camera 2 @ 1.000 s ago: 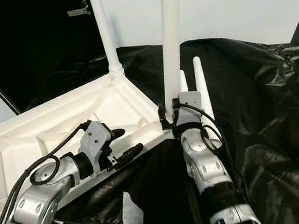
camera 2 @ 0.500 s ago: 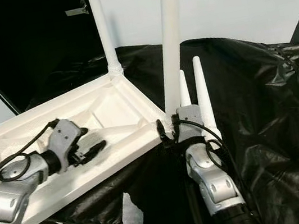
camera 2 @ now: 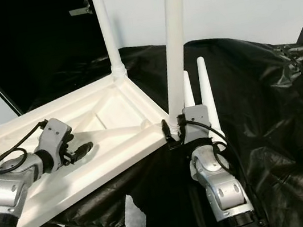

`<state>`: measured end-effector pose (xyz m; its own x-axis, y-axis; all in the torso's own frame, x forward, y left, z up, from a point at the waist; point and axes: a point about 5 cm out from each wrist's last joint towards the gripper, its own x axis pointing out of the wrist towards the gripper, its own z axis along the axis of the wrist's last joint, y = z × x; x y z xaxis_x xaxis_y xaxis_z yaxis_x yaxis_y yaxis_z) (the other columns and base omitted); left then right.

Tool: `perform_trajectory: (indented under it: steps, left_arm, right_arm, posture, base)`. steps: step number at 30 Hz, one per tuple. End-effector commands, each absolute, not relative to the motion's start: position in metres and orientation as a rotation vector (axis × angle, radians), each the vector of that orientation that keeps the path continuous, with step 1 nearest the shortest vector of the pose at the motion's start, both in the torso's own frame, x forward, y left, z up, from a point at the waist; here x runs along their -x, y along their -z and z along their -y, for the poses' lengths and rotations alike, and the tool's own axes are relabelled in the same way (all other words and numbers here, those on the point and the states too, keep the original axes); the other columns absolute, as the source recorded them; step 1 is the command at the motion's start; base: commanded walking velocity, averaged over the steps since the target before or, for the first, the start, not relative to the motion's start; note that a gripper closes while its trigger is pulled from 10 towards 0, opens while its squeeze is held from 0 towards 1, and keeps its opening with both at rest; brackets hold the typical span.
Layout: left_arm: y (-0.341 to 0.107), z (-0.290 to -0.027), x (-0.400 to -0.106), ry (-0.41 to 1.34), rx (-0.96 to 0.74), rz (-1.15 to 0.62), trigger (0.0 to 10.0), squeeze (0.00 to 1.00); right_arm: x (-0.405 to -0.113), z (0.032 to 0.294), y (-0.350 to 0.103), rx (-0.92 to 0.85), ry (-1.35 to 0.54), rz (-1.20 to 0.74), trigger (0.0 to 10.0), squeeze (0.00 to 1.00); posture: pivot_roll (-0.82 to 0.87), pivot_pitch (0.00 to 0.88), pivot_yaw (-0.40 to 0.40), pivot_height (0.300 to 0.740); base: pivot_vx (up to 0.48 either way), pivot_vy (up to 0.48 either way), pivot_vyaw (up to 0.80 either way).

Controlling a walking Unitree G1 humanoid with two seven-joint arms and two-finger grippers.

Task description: Building children table

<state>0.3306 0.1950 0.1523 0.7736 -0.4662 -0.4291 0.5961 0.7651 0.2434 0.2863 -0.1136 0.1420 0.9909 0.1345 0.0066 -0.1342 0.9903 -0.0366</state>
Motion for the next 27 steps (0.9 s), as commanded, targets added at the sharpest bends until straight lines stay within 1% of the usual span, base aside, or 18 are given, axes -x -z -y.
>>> perform_trajectory:
  steps: [1, 3, 4, 7, 8, 9, 10, 11, 12, 13, 14, 16, 18, 21, 24, 25, 26, 27]
  left_arm:
    - [-0.15, -0.202, -0.339, 0.387, -0.391, -0.348, 10.0, 0.0]
    - [-0.149, -0.196, -0.342, 0.39, -0.372, -0.347, 10.0, 0.0]
    - [-0.148, -0.19, -0.343, 0.397, -0.357, -0.353, 5.0, 0.0]
    - [-0.147, -0.185, -0.344, 0.401, -0.347, -0.357, 4.8, 0.0]
    - [-0.144, -0.183, -0.345, 0.395, -0.336, -0.372, 0.0, 0.0]
    - [-0.141, -0.184, -0.345, 0.381, -0.331, -0.391, 1.9, 0.0]
    - [-0.138, -0.187, -0.345, 0.362, -0.334, -0.407, 6.7, 0.0]
    - [-0.138, -0.19, -0.345, 0.341, -0.332, -0.414, 6.3, 0.0]
    - [-0.138, -0.19, -0.345, 0.341, -0.332, -0.414, 6.3, 0.0]
    - [-0.138, -0.193, -0.346, 0.325, -0.335, -0.413, 7.5, 0.0]
    - [-0.141, -0.197, -0.348, 0.306, -0.345, -0.406, 10.0, 0.0]
    - [-0.141, -0.197, -0.348, 0.306, -0.345, -0.406, 10.0, 0.0]
    - [-0.154, -0.201, -0.349, 0.317, -0.346, -0.358, 10.0, 0.0]
    - [-0.162, -0.201, -0.349, 0.337, -0.337, -0.329, 10.0, 0.0]
    - [-0.175, -0.198, -0.345, 0.407, -0.35, -0.27, 10.0, 0.0]
    - [-0.178, -0.196, -0.342, 0.443, -0.341, -0.264, 10.0, 0.2]
    - [-0.179, -0.194, -0.34, 0.474, -0.339, -0.251, 10.0, 1.0]
    - [-0.179, -0.194, -0.34, 0.474, -0.339, -0.251, 10.0, 1.0]
  right_arm:
    - [-0.286, 0.113, -0.144, 0.031, -0.128, 0.006, 10.0, 0.0]
    - [-0.286, 0.112, -0.145, 0.03, -0.128, 0.008, 10.0, 0.0]
    - [-0.286, 0.111, -0.146, 0.031, -0.128, 0.012, 10.0, 0.0]
    - [-0.286, 0.111, -0.147, 0.03, -0.129, 0.019, 10.0, 0.0]
    - [-0.285, 0.111, -0.15, 0.021, -0.133, 0.028, 10.0, 0.0]
    - [-0.283, 0.11, -0.152, 0.007, -0.155, 0.036, 10.0, 0.0]
    - [-0.28, 0.107, -0.154, -0.004, -0.183, 0.046, 10.0, 0.0]
    - [-0.277, 0.104, -0.155, -0.02, -0.215, 0.054, 10.0, 0.0]
    - [-0.277, 0.104, -0.155, -0.02, -0.215, 0.054, 10.0, 0.0]
    - [-0.274, 0.102, -0.157, -0.032, -0.246, 0.06, 10.0, 0.0]
    - [-0.27, 0.1, -0.158, -0.035, -0.272, 0.065, 10.0, 0.0]
    - [-0.27, 0.1, -0.158, -0.035, -0.272, 0.065, 10.0, 0.0]
    - [-0.26, 0.1, -0.159, -0.015, -0.328, 0.075, 10.0, 0.0]
    - [-0.254, 0.103, -0.16, -0.002, -0.348, 0.081, 10.0, 0.0]
    - [-0.246, 0.11, -0.159, 0.016, -0.38, 0.077, 10.0, 0.0]
    - [-0.243, 0.113, -0.158, 0.027, -0.391, 0.07, 10.0, 0.0]
    - [-0.24, 0.116, -0.157, 0.038, -0.416, 0.059, 10.0, 0.0]
    - [-0.24, 0.116, -0.157, 0.038, -0.416, 0.059, 10.0, 0.0]
  posture:
    - [0.03, 0.0, 0.034, 0.74]
    - [0.03, 0.0, 0.036, 0.74]
    - [0.02, 0.0, 0.04, 0.74]
    - [0.02, 0.0, 0.041, 0.74]
    - [0.01, 0.0, 0.045, 0.74]
    - [0.01, 0.0, 0.045, 0.74]
    - [0.01, 0.0, 0.048, 0.74]
    - [0.01, 0.0, 0.048, 0.74]
    - [0.01, 0.0, 0.048, 0.74]
    - [0.01, 0.0, 0.047, 0.74]
    - [0.01, 0.0, 0.045, 0.74]
    - [0.01, 0.0, 0.045, 0.74]
    - [0.01, 0.0, 0.044, 0.74]
    - [0.01, 0.0, 0.042, 0.74]
    - [0.01, 0.0, 0.043, 0.74]
    - [0.01, 0.0, 0.041, 0.74]
    - [0.01, 0.0, 0.042, 0.74]
    - [0.01, 0.0, 0.042, 0.74]
  base:
    - [0.0, 0.0, 0.0]
    - [0.0, 0.0, 0.0]
    - [0.0, 0.0, 0.0]
    - [0.0, 0.0, 0.0]
    - [0.0, 0.0, 0.0]
    - [0.0, 0.0, 0.0]
    - [0.0, 0.0, 0.0]
    - [0.0, 0.0, 0.0]
    - [0.0, 0.0, 0.0]
    - [0.0, 0.0, 0.0]
    - [0.0, 0.0, 0.0]
    - [0.0, 0.0, 0.0]
    - [0.0, 0.0, 0.0]
    - [0.0, 0.0, 0.0]
    - [0.0, 0.0, 0.0]
    - [0.0, 0.0, 0.0]
    - [0.0, 0.0, 0.0]
    - [0.0, 0.0, 0.0]
